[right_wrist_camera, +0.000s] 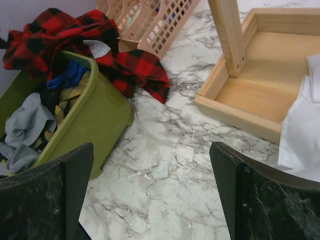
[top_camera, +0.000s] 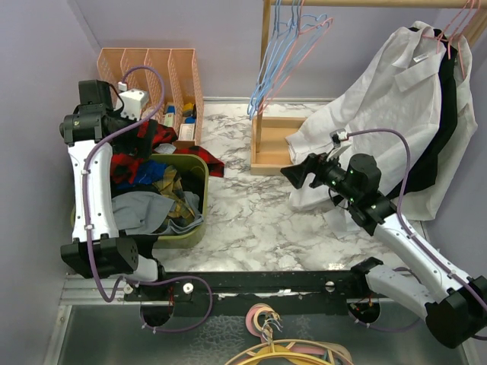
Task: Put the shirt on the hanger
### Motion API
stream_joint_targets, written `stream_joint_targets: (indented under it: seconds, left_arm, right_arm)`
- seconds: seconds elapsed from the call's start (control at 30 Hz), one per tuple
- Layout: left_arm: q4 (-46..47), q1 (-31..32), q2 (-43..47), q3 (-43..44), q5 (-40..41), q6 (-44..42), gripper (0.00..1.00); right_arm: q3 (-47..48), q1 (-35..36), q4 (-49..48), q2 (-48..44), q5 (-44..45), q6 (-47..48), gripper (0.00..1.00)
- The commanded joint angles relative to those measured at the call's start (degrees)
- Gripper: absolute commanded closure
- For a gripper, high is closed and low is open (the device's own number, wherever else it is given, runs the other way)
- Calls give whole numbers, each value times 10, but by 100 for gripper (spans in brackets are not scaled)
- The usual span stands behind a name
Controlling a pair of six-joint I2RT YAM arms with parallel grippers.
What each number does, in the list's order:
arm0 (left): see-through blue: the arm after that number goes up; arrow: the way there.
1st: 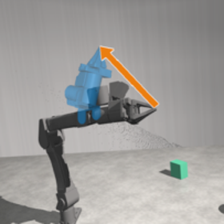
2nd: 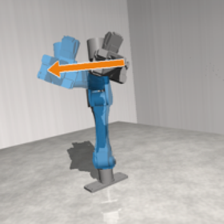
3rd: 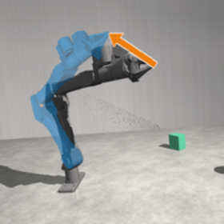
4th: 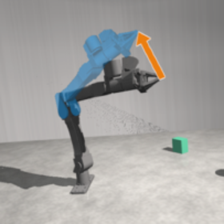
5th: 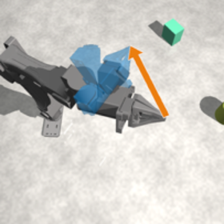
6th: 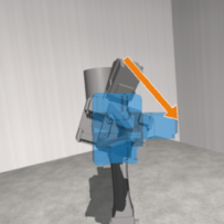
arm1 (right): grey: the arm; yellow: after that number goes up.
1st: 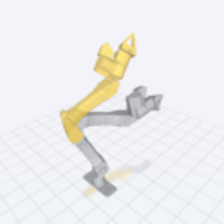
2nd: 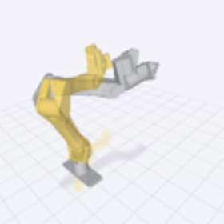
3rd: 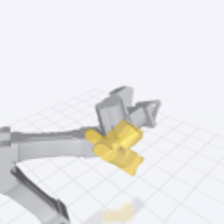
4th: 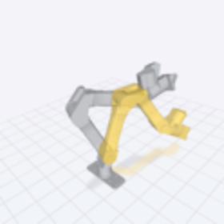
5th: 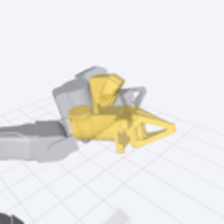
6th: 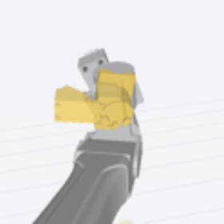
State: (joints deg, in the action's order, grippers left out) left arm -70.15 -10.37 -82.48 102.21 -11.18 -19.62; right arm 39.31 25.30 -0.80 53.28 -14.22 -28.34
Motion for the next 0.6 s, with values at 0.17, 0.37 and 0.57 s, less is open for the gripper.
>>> stream_joint_targets:
  seconds: [0.17,0.37,0.57]
  left_arm:
    - [-18,55,-70,40,86,-24,1]
    - [45,56,-83,-20,152,-31,5]
    - [69,65,-97,-33,171,-33,16]
  right_arm:
    - [20,2,-41,-3,-59,55,0]
    - [14,2,-34,-8,-56,57,0]
    - [19,2,-27,-4,-57,66,0]
